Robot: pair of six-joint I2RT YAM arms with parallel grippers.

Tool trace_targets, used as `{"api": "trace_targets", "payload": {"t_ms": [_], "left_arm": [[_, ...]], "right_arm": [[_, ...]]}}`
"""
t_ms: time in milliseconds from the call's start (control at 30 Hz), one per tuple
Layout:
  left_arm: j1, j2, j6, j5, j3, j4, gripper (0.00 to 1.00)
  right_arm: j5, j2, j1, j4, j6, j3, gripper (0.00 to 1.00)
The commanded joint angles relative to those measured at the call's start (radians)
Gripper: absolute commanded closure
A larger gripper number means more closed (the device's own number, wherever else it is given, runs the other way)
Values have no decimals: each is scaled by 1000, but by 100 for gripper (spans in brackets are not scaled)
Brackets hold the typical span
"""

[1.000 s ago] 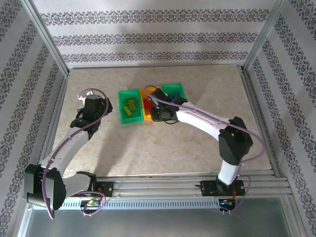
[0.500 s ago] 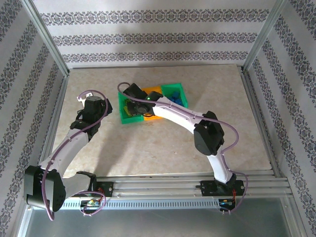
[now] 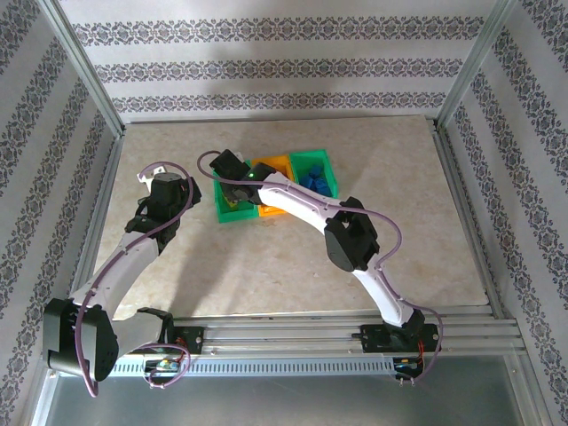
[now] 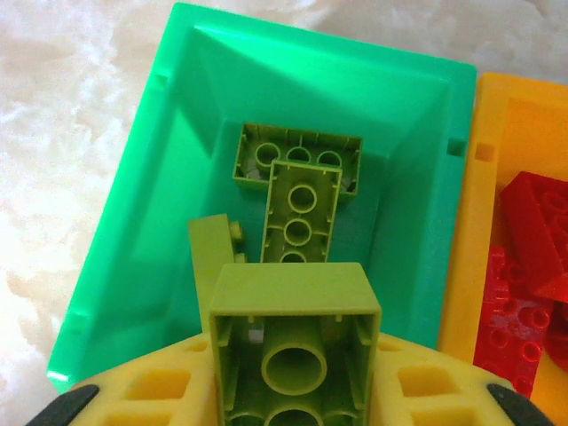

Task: Sort the legos into containers by color
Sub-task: Place the lego in the container, then reset both arms

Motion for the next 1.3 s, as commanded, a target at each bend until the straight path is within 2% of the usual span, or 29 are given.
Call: {"api": "trace_targets", "payload": {"t_ms": [0,233,667,833,1267], "left_arm": [[16,-16,-9,-13,-13,32,0],[17,-15,-8,-11,-13,33,0],[21,-23,3,-24,-9,20,0],[26,-33,23,-51,-8,11,0],[53,-70,75,-118,-20,-30,0]], "right_arm": [[62,14,4,-33,-26,45,65],[89,3,3,-41,-29,36,55],[110,-98,2,-19,-23,-29,51],[150,-210,3,22,-13,-150,49],[346,-597,-38,98,62,-671,35]]}}
